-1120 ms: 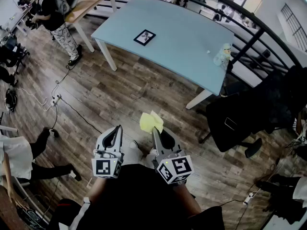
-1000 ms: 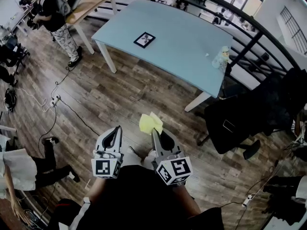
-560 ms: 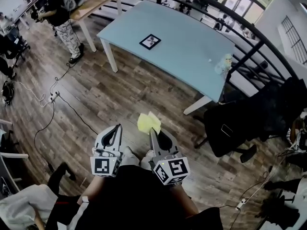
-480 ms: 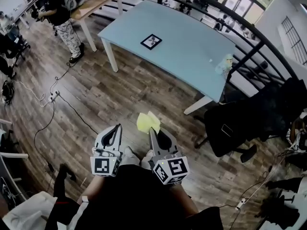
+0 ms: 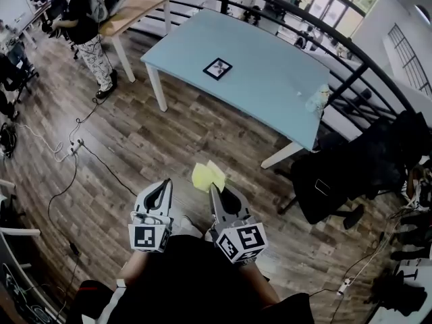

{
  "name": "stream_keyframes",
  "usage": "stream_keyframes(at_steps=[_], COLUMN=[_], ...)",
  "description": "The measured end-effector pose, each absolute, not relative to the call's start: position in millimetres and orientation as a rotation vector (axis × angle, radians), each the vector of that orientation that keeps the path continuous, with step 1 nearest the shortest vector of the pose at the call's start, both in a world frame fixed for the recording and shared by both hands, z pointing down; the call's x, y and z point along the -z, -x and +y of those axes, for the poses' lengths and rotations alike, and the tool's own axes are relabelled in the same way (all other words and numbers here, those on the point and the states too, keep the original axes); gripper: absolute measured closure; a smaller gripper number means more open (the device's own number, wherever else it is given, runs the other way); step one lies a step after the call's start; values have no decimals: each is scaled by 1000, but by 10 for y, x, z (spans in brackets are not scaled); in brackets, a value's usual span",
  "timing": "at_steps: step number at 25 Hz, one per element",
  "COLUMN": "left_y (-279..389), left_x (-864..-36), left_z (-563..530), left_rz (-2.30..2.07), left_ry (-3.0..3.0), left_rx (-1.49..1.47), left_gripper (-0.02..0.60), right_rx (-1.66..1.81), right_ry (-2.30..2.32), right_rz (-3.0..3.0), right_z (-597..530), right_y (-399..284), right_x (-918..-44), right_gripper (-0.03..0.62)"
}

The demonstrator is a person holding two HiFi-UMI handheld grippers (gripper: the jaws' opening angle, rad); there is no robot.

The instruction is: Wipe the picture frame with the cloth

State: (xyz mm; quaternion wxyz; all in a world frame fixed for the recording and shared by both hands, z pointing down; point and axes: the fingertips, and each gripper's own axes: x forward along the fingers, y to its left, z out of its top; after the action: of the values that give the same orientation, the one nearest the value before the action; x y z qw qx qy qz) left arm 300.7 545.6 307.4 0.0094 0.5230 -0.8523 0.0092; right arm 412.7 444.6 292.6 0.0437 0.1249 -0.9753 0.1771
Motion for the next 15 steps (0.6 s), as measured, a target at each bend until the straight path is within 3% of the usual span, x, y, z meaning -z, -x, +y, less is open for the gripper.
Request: stream_keyframes(at_steps=[8,15], left_y=[-2508,-2232], left_x=[-3114,-3223], left_z=[5762,5864], left_rz=[-2684,-2675], left_ry=[-1642,-1590], left_rx=[-36,-16], left_gripper=[581,581], right_rx=[-669,-578], right_ry=[-402,-405], right_rz=[-2983,-2987], right_z=[4736,4790], right_y=[-3665,-3452], right_x=[-2991,-2961], right_gripper=[559,559])
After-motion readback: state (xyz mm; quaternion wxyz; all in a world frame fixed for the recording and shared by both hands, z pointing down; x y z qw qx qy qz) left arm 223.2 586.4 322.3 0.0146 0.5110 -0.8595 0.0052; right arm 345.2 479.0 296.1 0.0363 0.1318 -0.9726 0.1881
